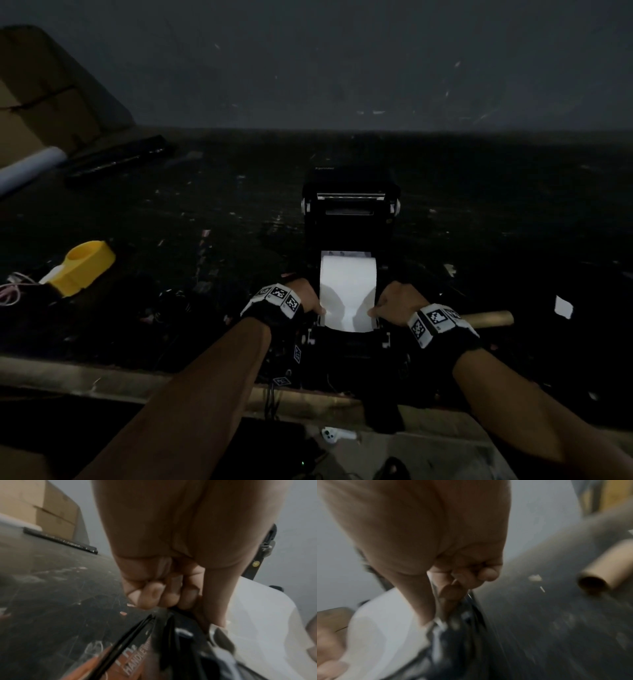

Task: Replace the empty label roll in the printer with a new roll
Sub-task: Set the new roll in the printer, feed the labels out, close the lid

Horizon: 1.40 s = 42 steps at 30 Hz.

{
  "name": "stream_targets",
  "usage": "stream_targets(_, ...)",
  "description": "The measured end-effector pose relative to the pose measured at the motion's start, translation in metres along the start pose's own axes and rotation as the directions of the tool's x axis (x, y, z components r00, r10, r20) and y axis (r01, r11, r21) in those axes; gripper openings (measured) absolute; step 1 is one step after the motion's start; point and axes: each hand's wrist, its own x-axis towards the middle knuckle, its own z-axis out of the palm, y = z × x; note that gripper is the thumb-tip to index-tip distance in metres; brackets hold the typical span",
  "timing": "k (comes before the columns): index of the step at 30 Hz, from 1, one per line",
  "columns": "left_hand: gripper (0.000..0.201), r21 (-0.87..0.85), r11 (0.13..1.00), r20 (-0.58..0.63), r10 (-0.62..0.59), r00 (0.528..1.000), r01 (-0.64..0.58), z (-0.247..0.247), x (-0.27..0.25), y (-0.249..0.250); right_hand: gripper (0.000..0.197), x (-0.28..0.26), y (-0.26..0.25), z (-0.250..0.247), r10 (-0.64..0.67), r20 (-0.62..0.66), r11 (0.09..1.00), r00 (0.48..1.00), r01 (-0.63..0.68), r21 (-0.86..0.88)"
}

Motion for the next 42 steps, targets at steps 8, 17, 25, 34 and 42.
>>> stream_targets(8,0.076,0.065,0.998,-0.009,-0.016,1.000,0.016,0.005,0.045,-0.014,0.029,-0.031,-0.019,0.012,-0.387,0.007,0.911,0.922,0.384,-0.149)
stream_targets(17,0.042,-0.015,0.999,-0.030,0.045,0.999,-0.045,0.000,-0.005,-0.001,0.031,-0.037,-0.024,0.024,-0.444,-0.038,0.831,0.895,0.396,-0.390)
stream_targets(25,0.039,0.108,0.980,-0.201,0.186,0.962,-0.167,-0.003,-0.028,-0.003,0.004,-0.043,-0.030,0.027,-0.558,0.016,0.639,0.829,0.442,-0.630)
stream_targets(34,0.031,0.259,0.842,-0.069,0.505,0.860,-0.473,0.016,-0.038,-0.013,0.026,-0.027,-0.016,0.036,-0.674,-0.027,0.566,0.739,0.492,-0.662)
stream_targets(42,0.034,0.557,0.655,0.009,0.609,0.793,-0.510,0.023,-0.043,-0.020,0.024,-0.026,-0.012,0.036,-0.703,-0.032,0.560,0.711,0.524,-0.642)
